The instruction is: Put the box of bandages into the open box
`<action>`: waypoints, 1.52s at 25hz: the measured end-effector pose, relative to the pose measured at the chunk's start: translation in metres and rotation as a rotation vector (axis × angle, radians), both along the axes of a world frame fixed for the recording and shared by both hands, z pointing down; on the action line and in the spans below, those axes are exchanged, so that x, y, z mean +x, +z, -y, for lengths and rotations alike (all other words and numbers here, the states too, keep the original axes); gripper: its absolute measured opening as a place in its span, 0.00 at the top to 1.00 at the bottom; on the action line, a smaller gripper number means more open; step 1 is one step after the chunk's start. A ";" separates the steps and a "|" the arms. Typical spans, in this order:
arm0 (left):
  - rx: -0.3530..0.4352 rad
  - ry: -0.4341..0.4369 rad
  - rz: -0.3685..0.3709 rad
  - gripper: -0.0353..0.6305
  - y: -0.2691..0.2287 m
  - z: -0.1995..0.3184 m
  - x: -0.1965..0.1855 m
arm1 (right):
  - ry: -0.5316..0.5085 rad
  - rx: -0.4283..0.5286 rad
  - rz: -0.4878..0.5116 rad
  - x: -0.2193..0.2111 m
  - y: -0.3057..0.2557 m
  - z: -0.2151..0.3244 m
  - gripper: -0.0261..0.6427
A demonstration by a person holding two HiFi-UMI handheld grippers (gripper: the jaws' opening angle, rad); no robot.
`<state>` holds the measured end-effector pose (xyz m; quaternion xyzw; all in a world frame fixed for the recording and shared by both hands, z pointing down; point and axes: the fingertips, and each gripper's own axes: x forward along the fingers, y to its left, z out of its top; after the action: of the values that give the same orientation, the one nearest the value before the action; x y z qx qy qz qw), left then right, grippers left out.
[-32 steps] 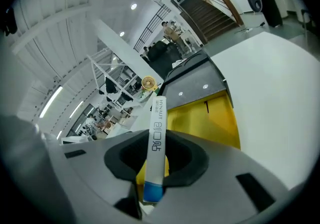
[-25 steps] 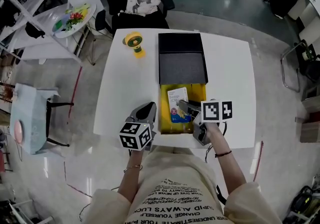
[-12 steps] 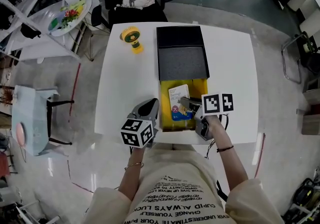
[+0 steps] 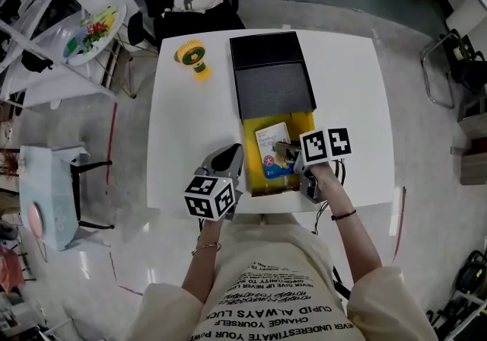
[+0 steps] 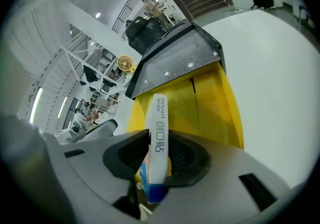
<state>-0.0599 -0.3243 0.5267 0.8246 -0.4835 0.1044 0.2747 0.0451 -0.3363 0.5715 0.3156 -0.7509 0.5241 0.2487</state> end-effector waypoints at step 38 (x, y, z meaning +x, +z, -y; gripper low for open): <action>0.069 0.074 0.003 0.91 -0.022 0.006 0.010 | 0.087 0.310 -0.252 0.019 -0.005 0.004 0.63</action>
<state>-0.0502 -0.3307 0.5047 0.8508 -0.4562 0.0991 0.2412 0.0640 -0.3400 0.5662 0.4455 -0.7711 0.3687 0.2663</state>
